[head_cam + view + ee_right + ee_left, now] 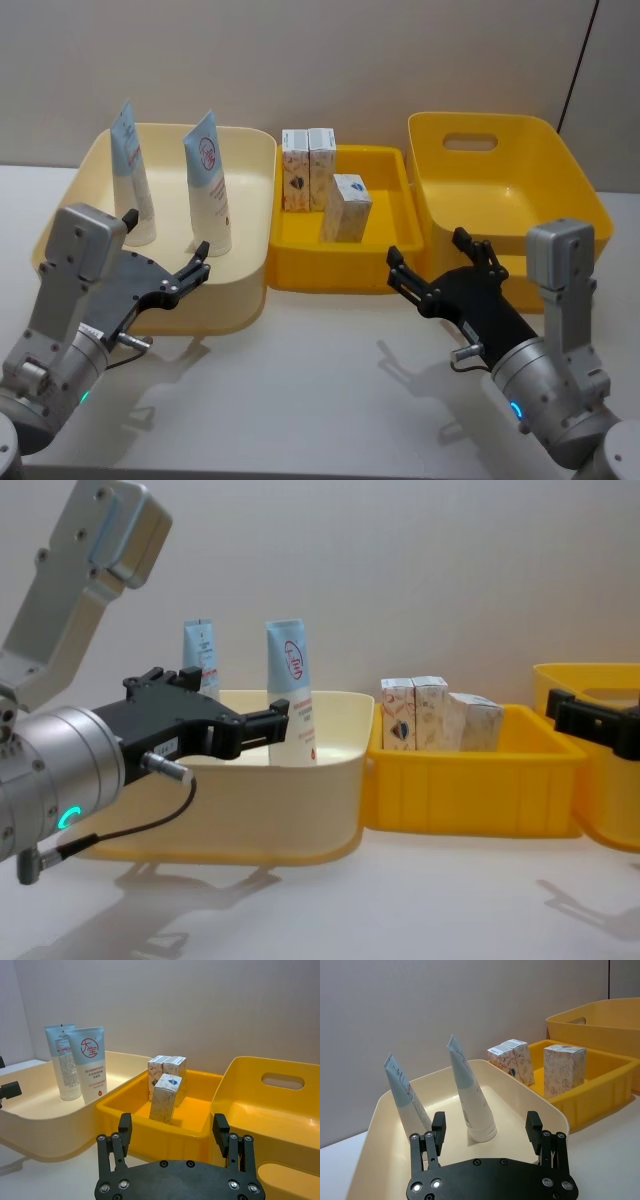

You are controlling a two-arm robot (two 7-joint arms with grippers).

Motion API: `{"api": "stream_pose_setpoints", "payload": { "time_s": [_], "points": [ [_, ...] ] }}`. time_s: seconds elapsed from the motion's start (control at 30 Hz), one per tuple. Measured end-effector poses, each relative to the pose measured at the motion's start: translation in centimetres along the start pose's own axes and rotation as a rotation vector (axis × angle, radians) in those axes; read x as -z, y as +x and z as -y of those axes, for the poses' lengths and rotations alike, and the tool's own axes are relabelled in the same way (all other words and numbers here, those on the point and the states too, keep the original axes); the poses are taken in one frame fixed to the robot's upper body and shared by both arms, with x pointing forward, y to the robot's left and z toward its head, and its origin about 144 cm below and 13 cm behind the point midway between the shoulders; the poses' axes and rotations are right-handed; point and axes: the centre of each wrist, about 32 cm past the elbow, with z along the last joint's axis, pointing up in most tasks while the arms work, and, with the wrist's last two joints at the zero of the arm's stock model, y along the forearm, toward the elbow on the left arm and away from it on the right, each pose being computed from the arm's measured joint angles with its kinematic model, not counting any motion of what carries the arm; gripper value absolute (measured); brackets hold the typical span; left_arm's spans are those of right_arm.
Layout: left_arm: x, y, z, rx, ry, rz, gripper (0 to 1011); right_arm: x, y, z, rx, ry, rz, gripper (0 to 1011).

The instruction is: Bimanual collaborative sorting of washing and personal care products

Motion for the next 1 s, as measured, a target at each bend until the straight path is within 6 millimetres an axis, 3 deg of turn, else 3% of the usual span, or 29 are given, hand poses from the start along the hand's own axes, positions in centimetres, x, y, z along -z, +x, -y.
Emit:
{"api": "stream_pose_setpoints", "payload": {
  "time_s": [0.63, 1.0],
  "points": [
    [0.0, 0.0, 0.0, 0.000, 0.000, 0.000, 1000, -0.1, -0.1, 0.0, -0.001, -0.005, -0.002, 1005],
    [0.0, 0.0, 0.0, 0.000, 0.000, 0.000, 1000, -1.9, -0.9, -0.8, -0.009, -0.048, -0.053, 1005]
  ]
}}
